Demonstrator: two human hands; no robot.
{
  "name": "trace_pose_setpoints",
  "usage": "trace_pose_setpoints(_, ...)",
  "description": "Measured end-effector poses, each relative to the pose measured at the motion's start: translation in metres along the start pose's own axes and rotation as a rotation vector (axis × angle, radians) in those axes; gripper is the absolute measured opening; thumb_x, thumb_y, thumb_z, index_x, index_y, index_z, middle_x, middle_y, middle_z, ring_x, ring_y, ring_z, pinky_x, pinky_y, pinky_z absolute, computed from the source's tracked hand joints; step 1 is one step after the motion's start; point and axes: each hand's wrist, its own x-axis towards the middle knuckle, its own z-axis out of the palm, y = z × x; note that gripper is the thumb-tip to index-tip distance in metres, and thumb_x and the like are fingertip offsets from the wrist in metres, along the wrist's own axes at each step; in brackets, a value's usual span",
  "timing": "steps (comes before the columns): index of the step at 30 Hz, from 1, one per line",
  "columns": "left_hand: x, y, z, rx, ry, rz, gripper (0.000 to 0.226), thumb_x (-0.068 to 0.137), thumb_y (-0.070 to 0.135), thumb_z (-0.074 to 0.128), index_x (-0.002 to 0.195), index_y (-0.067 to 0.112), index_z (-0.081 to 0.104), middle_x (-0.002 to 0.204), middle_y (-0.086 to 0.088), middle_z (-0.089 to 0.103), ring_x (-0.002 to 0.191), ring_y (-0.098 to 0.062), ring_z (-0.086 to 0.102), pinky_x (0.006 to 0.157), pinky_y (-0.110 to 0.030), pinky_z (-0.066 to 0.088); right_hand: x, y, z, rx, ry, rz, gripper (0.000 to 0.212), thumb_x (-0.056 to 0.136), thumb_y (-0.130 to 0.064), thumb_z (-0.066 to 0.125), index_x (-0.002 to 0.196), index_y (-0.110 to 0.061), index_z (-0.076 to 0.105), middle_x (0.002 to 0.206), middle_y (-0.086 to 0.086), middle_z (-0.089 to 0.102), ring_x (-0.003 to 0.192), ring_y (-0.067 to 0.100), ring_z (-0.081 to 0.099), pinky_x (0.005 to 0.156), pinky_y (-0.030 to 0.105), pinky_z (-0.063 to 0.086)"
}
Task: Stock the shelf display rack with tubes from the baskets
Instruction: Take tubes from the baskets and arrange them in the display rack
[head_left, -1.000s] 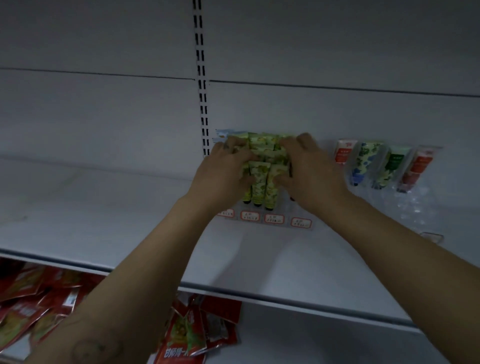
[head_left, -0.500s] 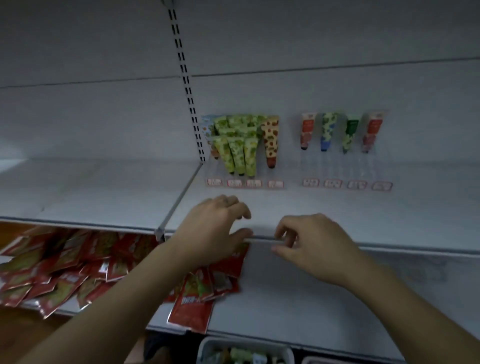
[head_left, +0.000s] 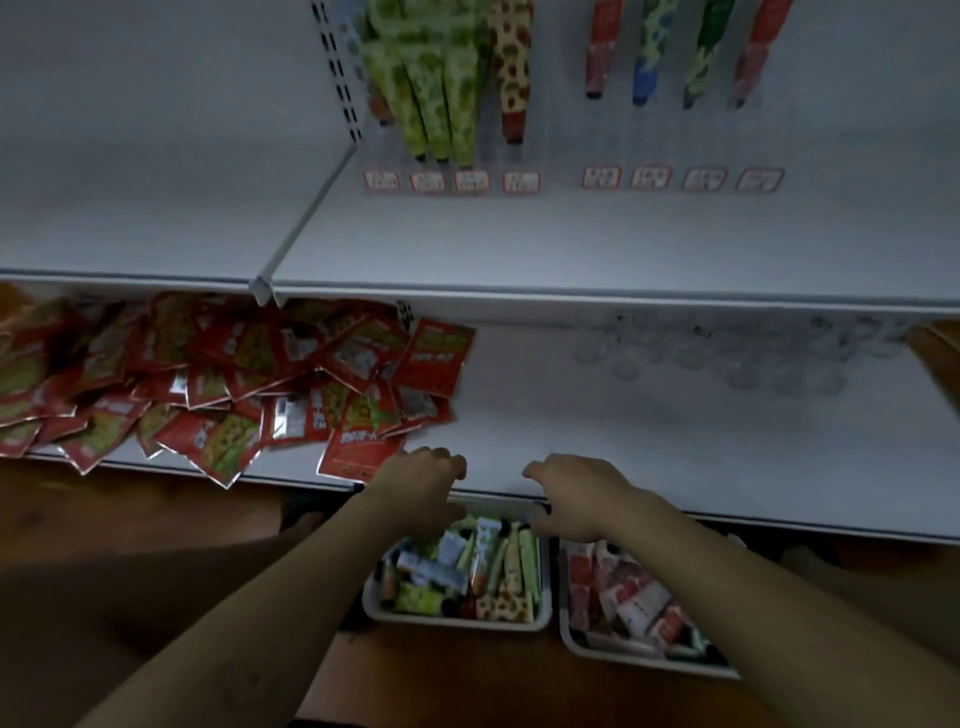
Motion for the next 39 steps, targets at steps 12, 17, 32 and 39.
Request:
trace_pose_setpoints(12,0.039,-0.002,0.089,-0.229,-0.177,-0.106,0.043,0.09,0.032,0.058,0.13,0.019,0.05,0.131,-0.007,0.053,0.118,-0.027,0.053,0.091,-0.036,0.046,0.061,-0.014,0.098,0.129,-0.273,0.039,0.025,0.089,-0.013,0.052,0.114,-0.012,0.054,0.1,0.01,0.058,0.082,0.026,0.059,0.058,0.03,0.043)
trace_pose_setpoints(17,0.035,-0.027,0.122,-0.209,-0.262,-0.166,0.05,0.09,0.022,0.057,0.137,0.016,0.042,0.138,-0.007,0.048,0.124,-0.029,0.049,0.094,-0.038,0.042,0.078,-0.017,0.116,0.152,-0.264,0.035,0.023,0.091,-0.009,0.049,0.113,-0.013,0.054,0.08,0.007,0.052,0.061,0.023,0.048,0.05,0.03,0.037)
trace_pose_setpoints(32,0.03,-0.036,0.145,0.106,-0.297,-0.148,0.044,0.09,0.027,0.051,0.134,0.022,0.047,0.142,-0.007,0.045,0.132,-0.029,0.032,0.105,-0.041,0.026,0.113,-0.035,0.137,0.285,-0.12,0.082,0.018,0.09,-0.011,0.051,0.105,-0.012,0.061,0.083,0.008,0.057,0.07,0.027,0.055,0.052,0.028,0.038)
trace_pose_setpoints(39,0.027,-0.057,0.133,-0.023,-0.289,-0.276,0.038,0.09,0.026,0.048,0.125,0.011,0.048,0.127,-0.009,0.054,0.12,-0.029,0.046,0.098,-0.04,0.035,0.138,-0.046,0.137,0.364,-0.074,0.04,0.042,0.089,-0.01,0.053,0.129,-0.024,0.055,0.127,0.008,0.058,0.108,0.029,0.058,0.078,0.03,0.049)
